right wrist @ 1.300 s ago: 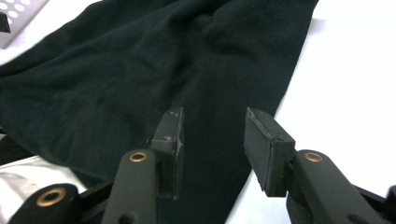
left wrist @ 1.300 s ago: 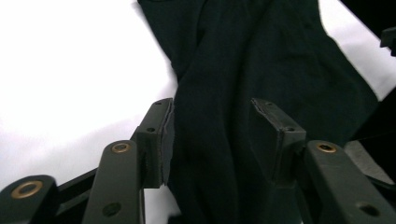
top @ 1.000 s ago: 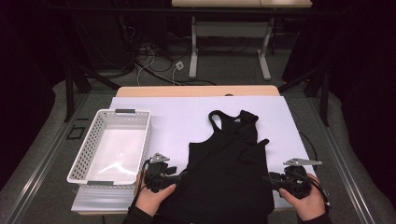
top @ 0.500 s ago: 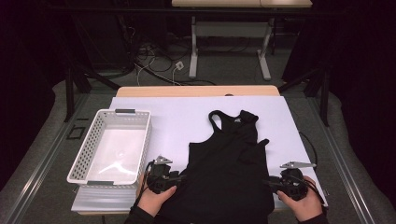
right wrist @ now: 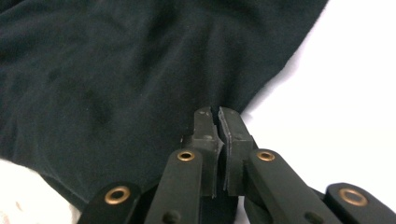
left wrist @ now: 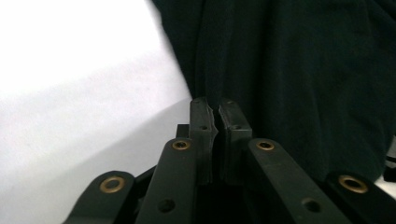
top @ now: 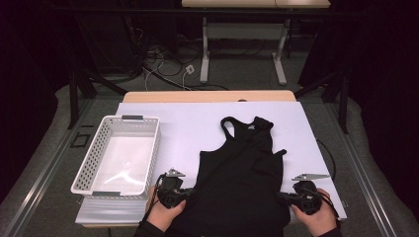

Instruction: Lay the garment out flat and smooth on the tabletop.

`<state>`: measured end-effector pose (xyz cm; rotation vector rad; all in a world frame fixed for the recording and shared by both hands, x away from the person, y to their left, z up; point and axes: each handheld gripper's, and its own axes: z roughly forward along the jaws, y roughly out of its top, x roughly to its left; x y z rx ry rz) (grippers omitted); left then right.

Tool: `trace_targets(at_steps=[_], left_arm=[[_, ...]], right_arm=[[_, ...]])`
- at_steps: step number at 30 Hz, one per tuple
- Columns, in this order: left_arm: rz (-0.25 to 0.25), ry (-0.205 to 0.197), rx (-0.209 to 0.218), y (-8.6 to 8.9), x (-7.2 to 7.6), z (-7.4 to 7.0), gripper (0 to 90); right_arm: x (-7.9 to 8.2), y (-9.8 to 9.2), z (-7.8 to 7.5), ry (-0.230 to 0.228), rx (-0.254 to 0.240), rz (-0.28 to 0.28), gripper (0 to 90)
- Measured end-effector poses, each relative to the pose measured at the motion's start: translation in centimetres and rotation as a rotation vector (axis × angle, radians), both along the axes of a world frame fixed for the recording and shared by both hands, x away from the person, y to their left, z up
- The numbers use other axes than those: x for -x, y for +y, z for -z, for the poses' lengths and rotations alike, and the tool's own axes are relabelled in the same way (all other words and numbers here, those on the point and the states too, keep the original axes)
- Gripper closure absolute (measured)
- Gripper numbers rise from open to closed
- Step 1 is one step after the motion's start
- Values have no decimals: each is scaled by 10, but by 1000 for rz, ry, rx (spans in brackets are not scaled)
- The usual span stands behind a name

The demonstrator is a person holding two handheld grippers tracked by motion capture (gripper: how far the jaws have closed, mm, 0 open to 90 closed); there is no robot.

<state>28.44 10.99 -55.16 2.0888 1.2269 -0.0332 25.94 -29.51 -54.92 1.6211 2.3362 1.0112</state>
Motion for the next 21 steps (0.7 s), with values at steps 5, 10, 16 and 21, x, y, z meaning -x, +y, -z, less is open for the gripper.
trace_targets(at_steps=[5, 10, 16, 21], left_arm=[[11, 1, 8, 3, 7, -6, 865], [25, -12, 16, 6, 18, -17, 866], [17, -14, 46, 17, 38, -27, 868], [-6, -25, 70, 31, 58, -38, 868]], right_arm=[[2, 0, -3, 17, -21, -16, 876], [6, -1, -11, 5, -25, -32, 878], [12, -10, -21, -5, -30, -41, 878], [15, -17, -29, -2, -40, -51, 878]])
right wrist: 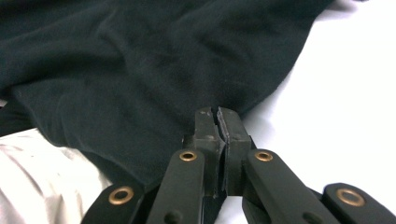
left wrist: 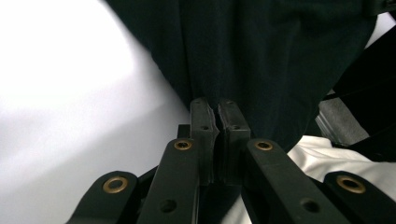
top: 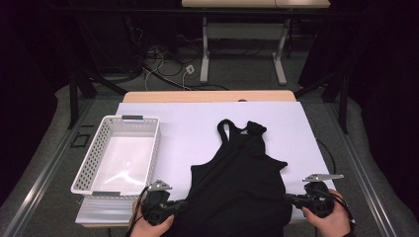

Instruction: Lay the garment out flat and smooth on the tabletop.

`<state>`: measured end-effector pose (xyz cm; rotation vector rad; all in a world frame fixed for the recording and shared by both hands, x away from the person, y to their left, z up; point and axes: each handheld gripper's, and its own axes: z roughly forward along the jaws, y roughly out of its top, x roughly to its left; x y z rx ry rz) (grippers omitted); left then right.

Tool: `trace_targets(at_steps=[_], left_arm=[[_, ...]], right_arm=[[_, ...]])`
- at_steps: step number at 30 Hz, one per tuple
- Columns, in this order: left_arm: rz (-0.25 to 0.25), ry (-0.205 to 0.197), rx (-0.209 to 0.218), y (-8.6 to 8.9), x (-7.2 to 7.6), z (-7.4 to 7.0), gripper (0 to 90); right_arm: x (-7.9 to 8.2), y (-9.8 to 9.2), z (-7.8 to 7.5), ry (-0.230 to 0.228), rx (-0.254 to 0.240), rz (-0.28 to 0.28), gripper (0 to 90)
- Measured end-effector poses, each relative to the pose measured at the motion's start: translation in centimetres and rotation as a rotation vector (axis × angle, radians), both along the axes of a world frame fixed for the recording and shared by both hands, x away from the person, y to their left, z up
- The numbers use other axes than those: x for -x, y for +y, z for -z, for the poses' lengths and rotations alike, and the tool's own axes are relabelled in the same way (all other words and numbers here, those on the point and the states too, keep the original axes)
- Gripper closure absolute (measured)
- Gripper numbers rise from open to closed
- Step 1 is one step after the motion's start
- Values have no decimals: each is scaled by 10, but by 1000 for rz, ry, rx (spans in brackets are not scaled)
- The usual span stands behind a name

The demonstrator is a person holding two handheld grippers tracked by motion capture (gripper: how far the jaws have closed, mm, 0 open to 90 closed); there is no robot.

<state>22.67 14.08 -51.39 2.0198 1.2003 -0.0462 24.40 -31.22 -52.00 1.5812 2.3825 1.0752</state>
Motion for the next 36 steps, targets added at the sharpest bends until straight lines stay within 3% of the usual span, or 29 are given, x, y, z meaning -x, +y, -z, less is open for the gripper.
trace_targets(at_steps=[8, 14, 20, 27, 31, 36], left_arm=[[7, -9, 60, 10, 23, -12, 869], [17, -4, 68, 9, 26, -12, 852], [-14, -21, 73, 11, 15, -7, 652], [-49, -21, 51, 13, -2, 4, 593], [-61, -45, 17, 11, -13, 10, 550], [-75, -64, 6, 9, -25, 15, 523]], right_arm=[[8, -5, -13, -5, 11, -12, 878], [18, -10, -24, -27, -9, -8, 876], [18, -10, -24, -29, -36, -12, 780], [12, -4, -18, -35, -24, -1, 713], [7, -1, -15, -42, -27, 2, 686], [1, 1, -12, -56, -24, 4, 646]])
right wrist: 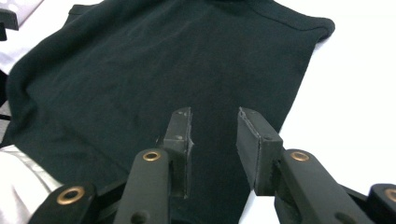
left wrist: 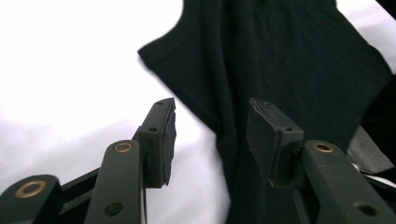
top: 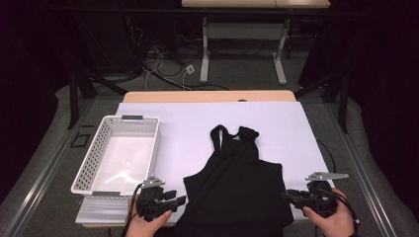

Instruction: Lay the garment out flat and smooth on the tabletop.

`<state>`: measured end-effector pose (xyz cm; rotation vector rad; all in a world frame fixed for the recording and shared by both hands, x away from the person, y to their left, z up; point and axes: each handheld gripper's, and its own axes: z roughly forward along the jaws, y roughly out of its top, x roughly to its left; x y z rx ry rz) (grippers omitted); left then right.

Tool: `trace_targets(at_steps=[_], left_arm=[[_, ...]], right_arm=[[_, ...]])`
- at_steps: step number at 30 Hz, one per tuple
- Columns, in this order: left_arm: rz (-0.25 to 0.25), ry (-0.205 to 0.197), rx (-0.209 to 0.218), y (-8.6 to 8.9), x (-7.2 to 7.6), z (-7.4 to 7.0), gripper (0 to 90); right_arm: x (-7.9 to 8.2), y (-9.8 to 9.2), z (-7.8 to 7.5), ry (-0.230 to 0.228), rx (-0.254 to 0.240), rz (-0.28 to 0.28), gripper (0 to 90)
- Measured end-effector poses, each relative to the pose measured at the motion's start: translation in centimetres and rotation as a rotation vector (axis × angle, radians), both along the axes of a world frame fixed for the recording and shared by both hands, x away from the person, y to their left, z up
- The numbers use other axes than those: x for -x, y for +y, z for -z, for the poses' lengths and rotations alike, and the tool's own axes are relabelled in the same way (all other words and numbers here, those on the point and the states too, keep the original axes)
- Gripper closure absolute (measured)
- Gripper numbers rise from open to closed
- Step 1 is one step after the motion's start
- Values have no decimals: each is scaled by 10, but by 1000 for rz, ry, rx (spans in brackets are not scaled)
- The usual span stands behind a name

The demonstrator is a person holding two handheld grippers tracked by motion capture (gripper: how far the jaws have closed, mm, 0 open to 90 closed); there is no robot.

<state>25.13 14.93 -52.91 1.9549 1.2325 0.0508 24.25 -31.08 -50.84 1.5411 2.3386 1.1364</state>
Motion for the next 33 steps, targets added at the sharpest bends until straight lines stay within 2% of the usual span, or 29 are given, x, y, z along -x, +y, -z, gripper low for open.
trace_targets(at_steps=[3, 10, 17, 20, 24, 28, 33], left_arm=[[-4, -20, 17, -3, -6, 1, 505], [20, -71, -31, -15, -22, 0, 467], [13, -72, -61, -23, -42, 6, 453], [0, -67, -76, -24, -50, 9, 452], [-15, -58, -99, -24, -58, 15, 452], [-18, -52, -114, -24, -60, 20, 453], [-17, -33, -108, -25, -61, 24, 460]], right_arm=[[-4, 0, 2, -19, 12, -3, 615], [-18, 4, 0, -85, 23, -11, 555], [-35, 9, -1, -130, 31, -6, 543], [-44, 10, 1, -128, 29, 2, 554], [-57, 8, 7, -118, 52, 28, 573], [-69, 5, 13, -109, 51, 65, 582], [-76, 3, 20, -103, 44, 111, 581]])
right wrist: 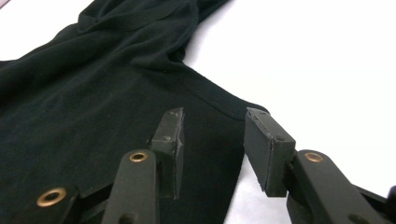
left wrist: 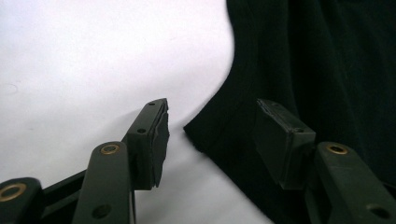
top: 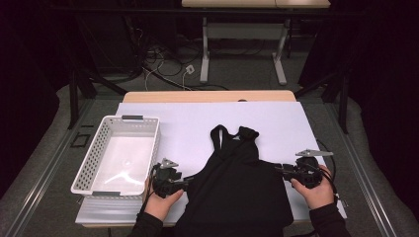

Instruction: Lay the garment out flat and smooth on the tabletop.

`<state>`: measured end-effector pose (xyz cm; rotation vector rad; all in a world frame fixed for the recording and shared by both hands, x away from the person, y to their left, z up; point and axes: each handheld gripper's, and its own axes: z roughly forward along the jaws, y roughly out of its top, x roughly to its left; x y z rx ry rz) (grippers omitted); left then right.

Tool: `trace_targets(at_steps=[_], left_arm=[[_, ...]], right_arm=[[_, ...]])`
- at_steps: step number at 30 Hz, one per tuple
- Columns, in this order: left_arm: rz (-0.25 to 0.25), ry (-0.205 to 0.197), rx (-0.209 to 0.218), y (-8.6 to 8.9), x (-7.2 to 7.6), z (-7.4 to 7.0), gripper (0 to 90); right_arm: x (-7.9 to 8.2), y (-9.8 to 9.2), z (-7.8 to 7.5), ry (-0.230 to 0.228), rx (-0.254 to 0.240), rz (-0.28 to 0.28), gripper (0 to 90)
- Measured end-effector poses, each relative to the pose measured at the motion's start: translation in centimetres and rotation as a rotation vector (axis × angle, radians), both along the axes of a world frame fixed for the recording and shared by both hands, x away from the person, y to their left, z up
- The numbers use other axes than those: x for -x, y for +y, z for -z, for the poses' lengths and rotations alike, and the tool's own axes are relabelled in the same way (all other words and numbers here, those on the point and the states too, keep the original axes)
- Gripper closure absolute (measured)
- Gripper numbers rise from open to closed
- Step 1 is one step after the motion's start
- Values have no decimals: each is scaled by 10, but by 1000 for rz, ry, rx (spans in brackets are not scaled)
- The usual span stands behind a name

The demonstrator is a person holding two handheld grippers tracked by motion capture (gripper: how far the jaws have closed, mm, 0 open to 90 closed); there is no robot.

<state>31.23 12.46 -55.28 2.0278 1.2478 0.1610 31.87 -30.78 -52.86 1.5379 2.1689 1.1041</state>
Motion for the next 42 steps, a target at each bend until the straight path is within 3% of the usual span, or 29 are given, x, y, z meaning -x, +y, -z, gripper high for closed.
trace_targets(at_steps=[3, 9, 12, 13, 20, 27, 34, 42], left_arm=[[9, 3, -20, -3, 0, 1, 516], [20, -8, -81, -6, -1, 0, 749], [25, 23, -64, -4, -6, -3, 847], [19, 16, -58, -4, -7, -6, 867], [-10, -74, -34, 1, -16, -42, 873], [-55, -110, -53, 7, -29, -63, 873], [-86, -104, -114, 12, -35, -62, 874], [-75, -89, -115, 8, -36, -50, 870]], right_arm=[[-2, -1, 5, 2, 13, 16, 574], [-13, -6, 14, 2, 42, 61, 551], [-20, -4, 19, 27, 53, 64, 568], [-22, -3, 20, 38, 57, 59, 593], [-25, -1, 22, 68, 71, 49, 785], [-24, -3, 18, 54, 68, 36, 864], [-19, -10, 7, -13, 42, 66, 871], [-15, -28, -8, -87, 46, 138, 875]])
